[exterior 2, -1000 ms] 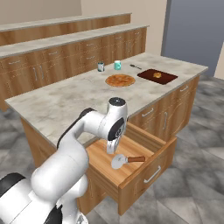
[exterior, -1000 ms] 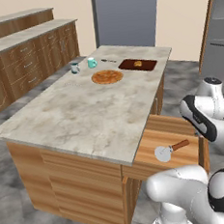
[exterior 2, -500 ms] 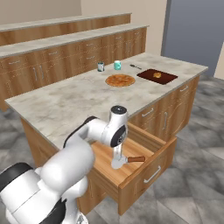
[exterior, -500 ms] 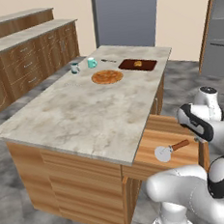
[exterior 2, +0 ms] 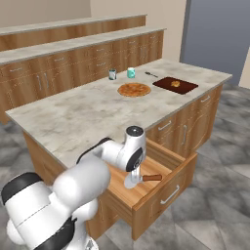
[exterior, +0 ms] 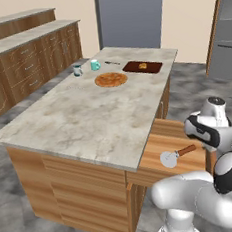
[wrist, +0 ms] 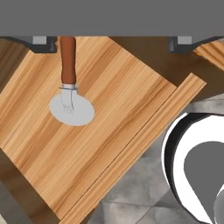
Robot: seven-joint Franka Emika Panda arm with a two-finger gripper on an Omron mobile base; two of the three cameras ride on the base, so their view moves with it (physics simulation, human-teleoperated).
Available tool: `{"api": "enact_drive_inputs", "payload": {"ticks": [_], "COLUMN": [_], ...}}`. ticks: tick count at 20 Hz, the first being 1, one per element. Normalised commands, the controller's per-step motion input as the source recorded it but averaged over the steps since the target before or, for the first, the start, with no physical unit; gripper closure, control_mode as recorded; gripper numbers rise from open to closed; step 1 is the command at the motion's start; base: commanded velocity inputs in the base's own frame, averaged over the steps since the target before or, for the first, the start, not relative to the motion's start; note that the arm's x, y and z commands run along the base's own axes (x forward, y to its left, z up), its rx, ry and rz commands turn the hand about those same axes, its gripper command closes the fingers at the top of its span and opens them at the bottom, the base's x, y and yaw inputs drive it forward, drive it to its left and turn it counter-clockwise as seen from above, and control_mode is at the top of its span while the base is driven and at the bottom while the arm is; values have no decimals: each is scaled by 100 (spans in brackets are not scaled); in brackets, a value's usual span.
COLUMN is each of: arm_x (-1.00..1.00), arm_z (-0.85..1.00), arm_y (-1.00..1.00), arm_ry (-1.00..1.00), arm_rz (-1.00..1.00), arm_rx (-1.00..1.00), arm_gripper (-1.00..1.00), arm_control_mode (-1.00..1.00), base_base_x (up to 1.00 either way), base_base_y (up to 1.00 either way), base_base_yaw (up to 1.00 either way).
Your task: Take the pizza cutter from the drawer on the right and place it on the dining counter for cutting.
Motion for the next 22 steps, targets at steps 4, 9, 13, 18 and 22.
{"api": "enact_drive_inputs", "payload": {"ticks": [4, 9, 13, 18, 22], "arm_x": [32, 36, 21, 22, 16], "arm_z": [-14, -22, -14, -18, -26], "arm_y": [0, -4, -14, -13, -12], "arm_ry": [0, -1, 0, 0, 0], "arm_rz": [0, 0, 0, 0, 0], "arm_rx": [-2, 0, 0, 0, 0], "arm_gripper": [-100, -100, -100, -100, -100], "arm_control_mode": [-100, -100, -100, -100, -100], "base_base_x": [0, 0, 0, 0, 0], "base_base_y": [0, 0, 0, 0, 0], "base_base_yaw": [0, 0, 0, 0, 0]}}
